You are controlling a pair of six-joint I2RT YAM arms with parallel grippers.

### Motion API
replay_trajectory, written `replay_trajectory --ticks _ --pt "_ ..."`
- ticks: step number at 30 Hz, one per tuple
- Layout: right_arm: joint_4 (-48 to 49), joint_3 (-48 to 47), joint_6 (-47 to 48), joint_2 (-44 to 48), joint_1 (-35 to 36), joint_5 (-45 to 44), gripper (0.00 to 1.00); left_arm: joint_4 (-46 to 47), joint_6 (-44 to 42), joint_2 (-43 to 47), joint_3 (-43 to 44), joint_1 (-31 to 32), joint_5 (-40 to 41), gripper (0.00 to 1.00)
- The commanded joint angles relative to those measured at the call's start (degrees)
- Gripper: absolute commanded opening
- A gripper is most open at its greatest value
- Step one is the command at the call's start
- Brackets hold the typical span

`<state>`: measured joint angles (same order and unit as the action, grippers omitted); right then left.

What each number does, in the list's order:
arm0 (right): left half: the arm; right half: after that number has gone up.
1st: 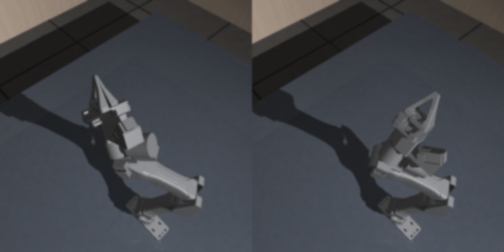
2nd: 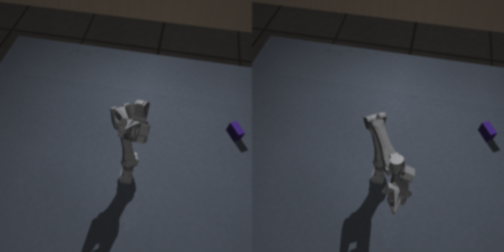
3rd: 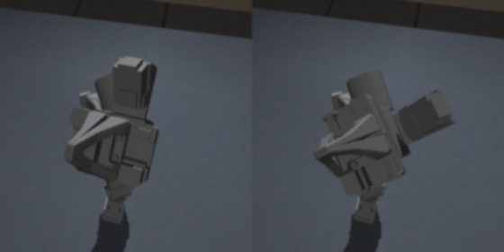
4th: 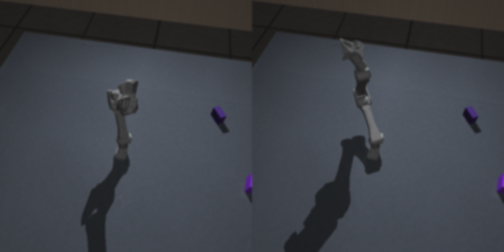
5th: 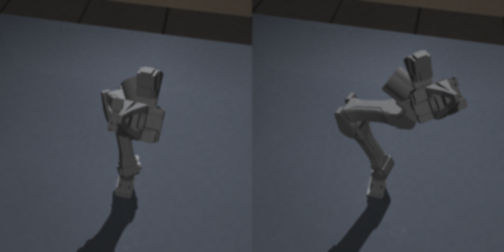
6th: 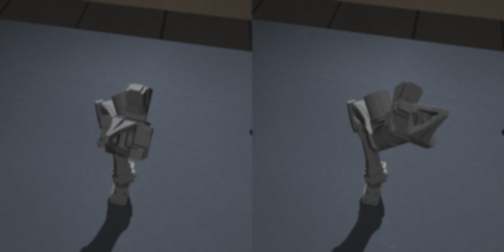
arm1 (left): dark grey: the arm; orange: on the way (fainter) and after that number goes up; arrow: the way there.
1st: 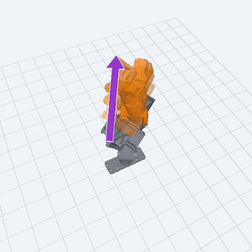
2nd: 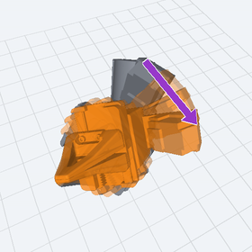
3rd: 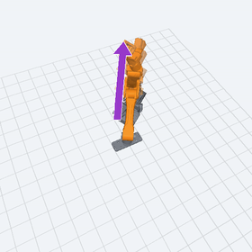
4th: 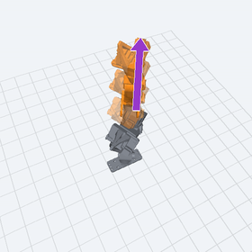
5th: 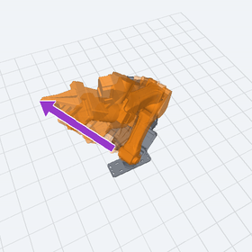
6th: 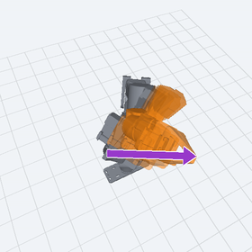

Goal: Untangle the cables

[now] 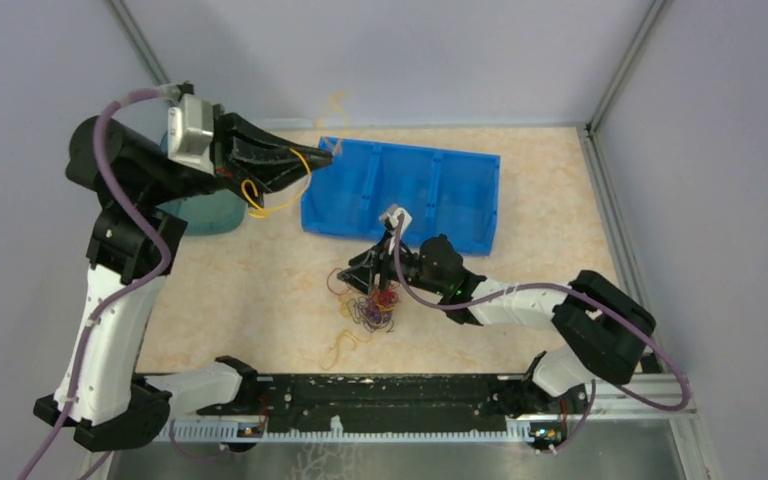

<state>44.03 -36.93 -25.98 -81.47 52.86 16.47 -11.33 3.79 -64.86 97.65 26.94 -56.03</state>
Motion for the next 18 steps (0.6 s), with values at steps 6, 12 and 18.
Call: replay_trajectory --ticks 6,12,18 --pt "11.40 1.53 -6.40 -6.92 2.16 -3.60 0.52 1.66 -6.58 -3.66 13.63 0.35 7.28 0.00" --pt "5.37 6.18 -7.53 -0.21 1.08 -12.68 0.58 -2.65 -14.21 -3.91 10.31 0.36 16.27 0.00" --pt "-3.09 8.98 -8.36 11.70 -2.93 -19.68 0.64 -3.25 -20.66 -3.92 -2.77 0.23 25.59 0.00"
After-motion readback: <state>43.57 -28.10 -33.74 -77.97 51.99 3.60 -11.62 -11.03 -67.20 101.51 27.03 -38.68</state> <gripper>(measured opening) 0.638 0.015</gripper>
